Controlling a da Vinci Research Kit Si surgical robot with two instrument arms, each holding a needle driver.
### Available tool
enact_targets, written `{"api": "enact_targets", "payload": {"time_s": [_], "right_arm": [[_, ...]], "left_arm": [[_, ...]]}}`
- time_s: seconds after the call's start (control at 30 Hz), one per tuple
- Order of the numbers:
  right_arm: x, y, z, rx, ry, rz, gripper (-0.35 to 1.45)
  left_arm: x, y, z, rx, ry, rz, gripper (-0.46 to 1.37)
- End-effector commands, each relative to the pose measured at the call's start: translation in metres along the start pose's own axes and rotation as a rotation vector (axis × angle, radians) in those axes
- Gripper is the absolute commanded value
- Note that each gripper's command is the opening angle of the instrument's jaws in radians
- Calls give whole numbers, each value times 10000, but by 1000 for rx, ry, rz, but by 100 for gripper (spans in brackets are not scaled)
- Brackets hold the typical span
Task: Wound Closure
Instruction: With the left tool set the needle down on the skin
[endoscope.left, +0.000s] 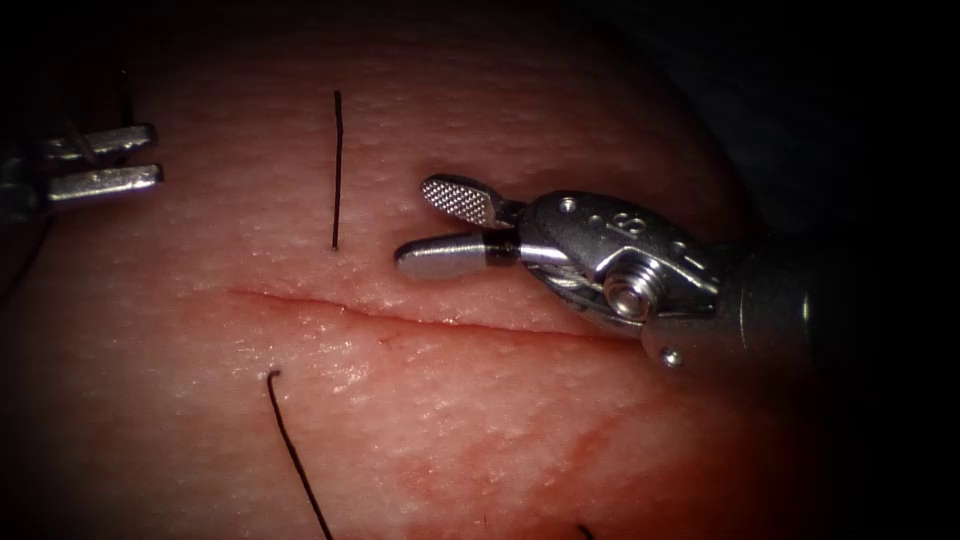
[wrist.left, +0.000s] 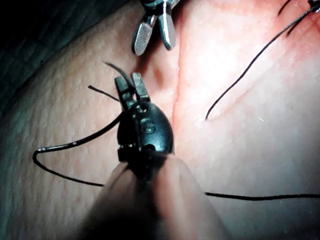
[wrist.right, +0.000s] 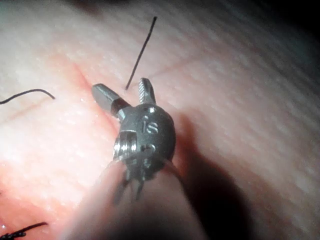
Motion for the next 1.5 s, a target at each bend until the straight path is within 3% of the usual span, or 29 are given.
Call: {"api": "enact_targets", "payload": {"time_s": [0.03,0.17,0.37,0.43,0.67,0.77,1.13,1.2,1.3,1.33,1.5], "right_arm": [[0,-2,-4,11,-12,0,123],[3,-10,-17,5,-69,-104,123],[13,-18,-31,2,-188,-334,121],[16,-20,-34,-4,-229,-345,119],[12,-26,-33,29,-240,-346,109],[11,-30,-31,45,-242,-348,105],[0,-34,-28,79,-248,-358,104],[-3,-34,-26,80,-248,-362,104],[-9,-35,-23,91,-251,-368,104],[-10,-35,-23,92,-251,-369,104],[-10,-35,-24,94,-251,-370,104]], "left_arm": [[3,-7,5,-14,-18,7,-35],[-2,-30,25,-19,-61,-4,-35],[-38,-38,45,-37,-186,12,-35],[-50,-40,48,-44,-217,20,-35],[-71,-51,55,-68,-339,48,-35],[-75,-58,63,-87,-439,89,-35],[-96,-52,89,-174,-571,98,-35],[-98,-48,96,-180,-570,101,-9],[-94,-41,104,-158,-571,123,57],[-92,-41,105,-138,-567,128,69],[-87,-44,100,-112,-551,140,74]]}}
